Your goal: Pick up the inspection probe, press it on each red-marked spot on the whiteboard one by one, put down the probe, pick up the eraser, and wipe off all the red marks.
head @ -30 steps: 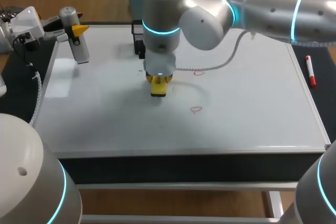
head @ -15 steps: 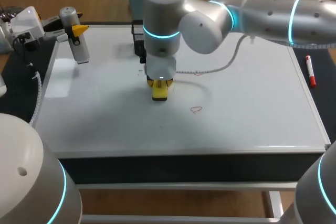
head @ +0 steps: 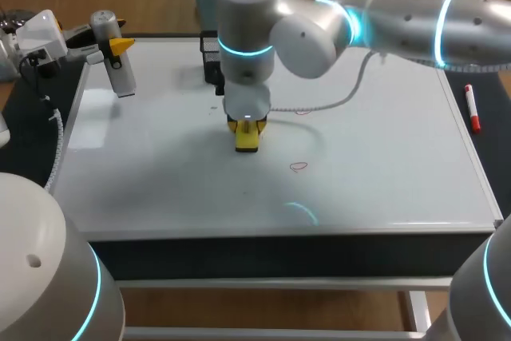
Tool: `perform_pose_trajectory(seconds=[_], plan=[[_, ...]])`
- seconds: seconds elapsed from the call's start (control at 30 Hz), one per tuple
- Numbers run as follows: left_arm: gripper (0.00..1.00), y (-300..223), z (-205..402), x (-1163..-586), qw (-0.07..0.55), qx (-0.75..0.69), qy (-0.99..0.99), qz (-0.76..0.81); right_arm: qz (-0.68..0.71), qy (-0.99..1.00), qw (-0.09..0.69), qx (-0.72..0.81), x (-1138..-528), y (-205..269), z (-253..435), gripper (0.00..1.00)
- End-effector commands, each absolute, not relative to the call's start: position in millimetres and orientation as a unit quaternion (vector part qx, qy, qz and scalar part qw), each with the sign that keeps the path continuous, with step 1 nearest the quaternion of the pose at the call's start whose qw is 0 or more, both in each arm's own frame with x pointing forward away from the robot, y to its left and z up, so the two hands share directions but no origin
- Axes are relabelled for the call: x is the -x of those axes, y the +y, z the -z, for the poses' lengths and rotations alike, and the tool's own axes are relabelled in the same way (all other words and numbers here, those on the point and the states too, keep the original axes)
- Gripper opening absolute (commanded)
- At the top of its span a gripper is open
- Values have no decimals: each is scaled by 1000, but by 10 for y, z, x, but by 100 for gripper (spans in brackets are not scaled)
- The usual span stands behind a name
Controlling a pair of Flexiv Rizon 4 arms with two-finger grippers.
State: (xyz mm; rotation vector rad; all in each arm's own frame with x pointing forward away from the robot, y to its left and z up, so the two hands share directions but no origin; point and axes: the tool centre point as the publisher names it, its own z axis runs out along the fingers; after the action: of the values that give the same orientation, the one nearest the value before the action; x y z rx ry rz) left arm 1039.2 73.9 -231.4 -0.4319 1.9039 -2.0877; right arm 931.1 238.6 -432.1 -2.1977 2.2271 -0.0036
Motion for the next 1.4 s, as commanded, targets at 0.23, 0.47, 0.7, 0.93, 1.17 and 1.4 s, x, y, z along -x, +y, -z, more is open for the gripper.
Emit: perform_pose_trajectory(seconds=[0.23,0.47,0.7,0.93,1.17,1.4], plan=[[0,735,2305,-10394,142,150,659,723,13,723,1,691,-9444,2133,4347,0],[0,735,2305,-10394,142,150,659,723,12,728,6,685,-9596,1850,4074,0],[0,735,2305,-10394,142,150,659,723,16,757,17,653,-9868,1334,3869,0],[0,735,2305,-10394,142,150,659,723,27,777,17,628,-10097,767,3804,0],[0,735,2305,-10394,142,150,659,723,38,813,13,580,-10387,85,3790,0],[0,735,2305,-10394,142,150,659,723,40,851,6,524,-10648,-519,3812,0]])
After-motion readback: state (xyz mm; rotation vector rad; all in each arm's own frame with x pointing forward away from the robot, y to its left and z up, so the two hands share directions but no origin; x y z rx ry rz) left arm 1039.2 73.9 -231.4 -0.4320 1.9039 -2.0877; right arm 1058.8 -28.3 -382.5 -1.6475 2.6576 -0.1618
